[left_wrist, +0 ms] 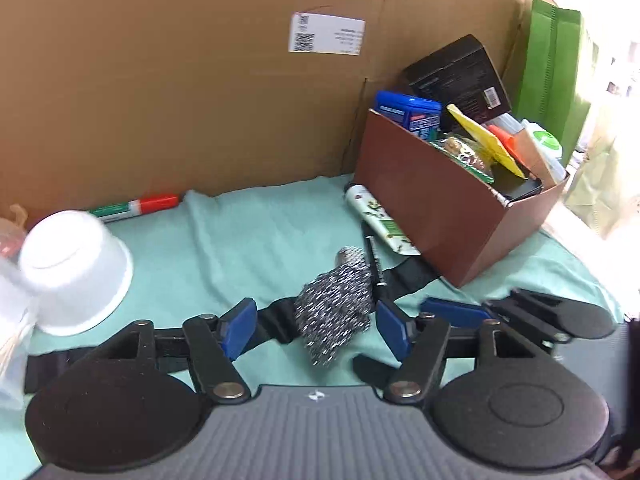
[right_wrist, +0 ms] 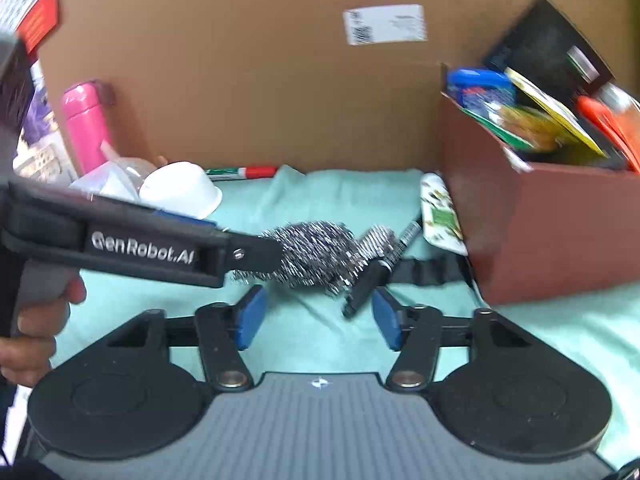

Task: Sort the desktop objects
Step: 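Close the left gripper on the steel wool scrubber and lift it, then carry the scrubber over the brown box and open the left gripper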

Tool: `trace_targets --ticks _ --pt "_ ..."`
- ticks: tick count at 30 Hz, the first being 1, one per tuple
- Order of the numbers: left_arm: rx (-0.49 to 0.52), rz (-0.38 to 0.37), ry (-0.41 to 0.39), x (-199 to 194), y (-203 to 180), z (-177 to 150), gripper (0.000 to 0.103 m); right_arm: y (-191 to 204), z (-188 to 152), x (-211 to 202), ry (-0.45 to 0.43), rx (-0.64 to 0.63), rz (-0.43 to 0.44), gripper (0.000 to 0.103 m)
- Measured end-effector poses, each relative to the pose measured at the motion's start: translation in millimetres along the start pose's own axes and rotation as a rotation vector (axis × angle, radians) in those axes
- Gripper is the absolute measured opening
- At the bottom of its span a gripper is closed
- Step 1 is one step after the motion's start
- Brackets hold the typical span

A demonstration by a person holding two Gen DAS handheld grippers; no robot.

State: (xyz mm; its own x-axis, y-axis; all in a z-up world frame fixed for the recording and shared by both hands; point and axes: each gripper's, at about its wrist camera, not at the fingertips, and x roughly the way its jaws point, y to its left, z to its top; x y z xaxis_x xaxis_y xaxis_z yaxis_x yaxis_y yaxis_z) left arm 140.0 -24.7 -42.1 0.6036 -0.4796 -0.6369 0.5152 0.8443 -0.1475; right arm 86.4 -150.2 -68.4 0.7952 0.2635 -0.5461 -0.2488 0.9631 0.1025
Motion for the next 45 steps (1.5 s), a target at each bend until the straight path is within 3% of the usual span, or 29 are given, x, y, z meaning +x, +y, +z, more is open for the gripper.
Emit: trace_targets --ticks 3,6,13,16,21,29,35,39,42,45 --pt "-0.009 -0.042 0.036 14.4 0.6 4.5 0.068 8.2 5.0 12.7 -0.04 -0.095 -0.006 0.075" --pt "-0.028 -0.057 0.079 29.9 4.1 4.3 0.047 16.2 9.7 24.5 -0.053 -0.2 -0.003 0.074" --pt "-0.057 -0.048 0.055 21.3 3.8 -1.8 0.03 7.6 6.2 32.5 -0.007 -0.181 0.02 0.043" --pt "-0.049 -0.044 0.023 4.7 -3.6 0.0 0.027 8.3 5.5 19.6 -0.033 -0.185 0.023 0.04" --pt "-0.026 -0.047 -0.067 -27.6 -28.8 10.2 0.026 3.1 11.7 -14.9 -0.112 -0.157 0.028 0.039" --pt "0.029 -0.096 -0.208 -46.4 -90.4 51.8 0.026 -30.6 31.1 -79.2 -0.292 -0.136 -0.062 0.039" --pt "0.075 -0.156 -0.241 -21.0 -135.1 100.8 0.026 -83.6 51.9 -102.3 -0.378 -0.092 -0.159 0.039" --pt "0.107 -0.142 -0.261 11.1 -153.4 125.3 0.026 -118.5 69.9 -95.6 -0.405 -0.068 -0.195 0.039" --pt "0.071 -0.113 -0.226 41.8 -152.3 137.5 0.028 -141.7 79.8 -73.1 -0.385 -0.043 -0.206 0.039" --pt "0.054 -0.076 -0.185 61.6 -147.2 142.4 0.047 -155.8 80.8 -51.8 -0.309 -0.02 -0.219 0.041"
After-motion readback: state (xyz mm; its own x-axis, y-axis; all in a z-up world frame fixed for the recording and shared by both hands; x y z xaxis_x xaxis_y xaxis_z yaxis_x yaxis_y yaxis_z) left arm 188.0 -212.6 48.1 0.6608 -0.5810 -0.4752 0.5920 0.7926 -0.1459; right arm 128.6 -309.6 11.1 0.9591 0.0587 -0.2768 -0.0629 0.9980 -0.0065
